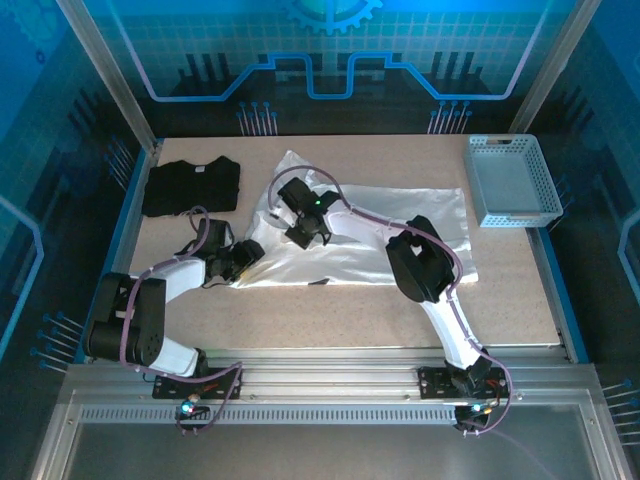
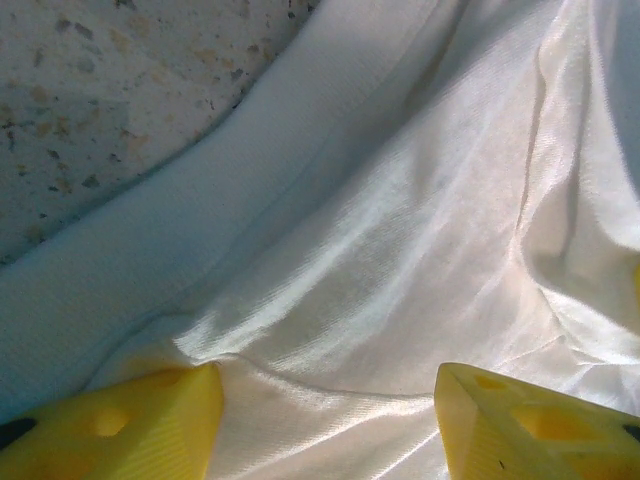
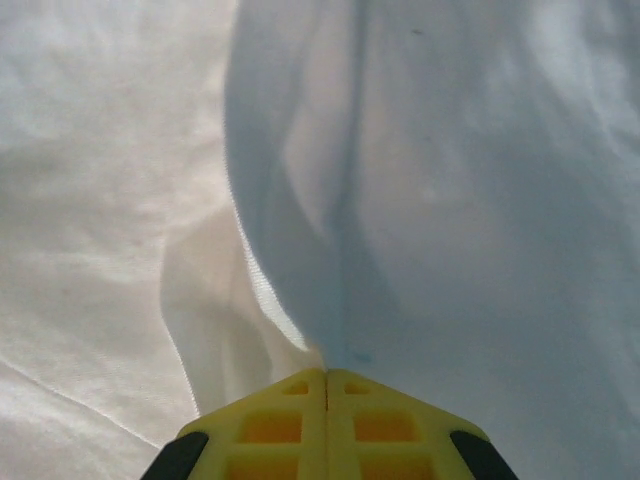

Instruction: Fold the inside-out t-shirt

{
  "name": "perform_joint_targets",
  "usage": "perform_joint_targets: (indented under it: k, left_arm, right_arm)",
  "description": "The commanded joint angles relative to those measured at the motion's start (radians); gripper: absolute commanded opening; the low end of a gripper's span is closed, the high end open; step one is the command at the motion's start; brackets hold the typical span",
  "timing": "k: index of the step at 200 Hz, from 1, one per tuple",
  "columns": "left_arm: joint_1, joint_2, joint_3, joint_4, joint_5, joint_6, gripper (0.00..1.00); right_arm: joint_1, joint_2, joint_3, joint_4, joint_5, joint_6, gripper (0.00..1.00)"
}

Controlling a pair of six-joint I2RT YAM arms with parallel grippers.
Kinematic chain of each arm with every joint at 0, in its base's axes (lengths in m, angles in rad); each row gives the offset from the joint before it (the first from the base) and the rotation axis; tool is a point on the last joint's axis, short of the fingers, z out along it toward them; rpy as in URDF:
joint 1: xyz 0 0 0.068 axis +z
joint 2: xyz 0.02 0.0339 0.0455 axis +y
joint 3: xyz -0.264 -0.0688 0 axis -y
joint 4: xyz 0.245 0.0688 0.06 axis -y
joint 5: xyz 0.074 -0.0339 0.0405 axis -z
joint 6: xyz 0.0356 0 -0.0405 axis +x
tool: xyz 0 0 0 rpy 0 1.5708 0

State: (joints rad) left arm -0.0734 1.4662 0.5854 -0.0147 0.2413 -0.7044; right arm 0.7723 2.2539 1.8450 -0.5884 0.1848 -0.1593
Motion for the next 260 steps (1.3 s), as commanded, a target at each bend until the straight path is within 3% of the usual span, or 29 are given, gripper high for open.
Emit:
perform_joint_targets:
  k: [1, 55, 100, 124, 176, 207, 229, 260]
  left_arm:
    - [0.011, 0.025, -0.042, -0.041, -0.011, 0.027, 0.6]
    - [0.012, 0.028, -0.041, -0.042, -0.012, 0.034, 0.6]
    - [0.012, 0.022, -0.026, -0.055, -0.014, 0.039, 0.61]
    - [0.011, 0.014, -0.012, -0.067, -0.011, 0.04, 0.61]
    - [0.011, -0.113, 0.003, -0.12, -0.038, 0.039, 0.61]
    - [0.001, -0.176, 0.043, -0.056, -0.072, 0.072, 0.61]
    - [-0.037, -0.103, 0.138, -0.005, -0.102, 0.173, 0.61]
    - [-0.092, 0.11, 0.383, -0.108, -0.149, 0.351, 0.61]
  right_arm:
    - [-0.038, -0.014, 0.039, -0.07, 0.028, 0.107, 0.0]
    - [-0.166, 0.067, 0.215, -0.255, 0.068, 0.345, 0.01]
    - [-0.216, 0.103, 0.297, -0.303, 0.054, 0.405, 0.33]
    - [-0.225, 0.078, 0.286, -0.314, 0.031, 0.389, 0.43]
    - [-0.207, -0.186, -0.048, -0.21, -0.064, 0.339, 0.5]
    - [-0.218, -0.325, -0.256, -0.153, -0.081, 0.349, 0.5]
    - [-0.233, -0.388, -0.351, -0.136, -0.085, 0.354, 0.5]
    - [-0.259, -0.452, -0.437, -0.121, -0.088, 0.353, 0.5]
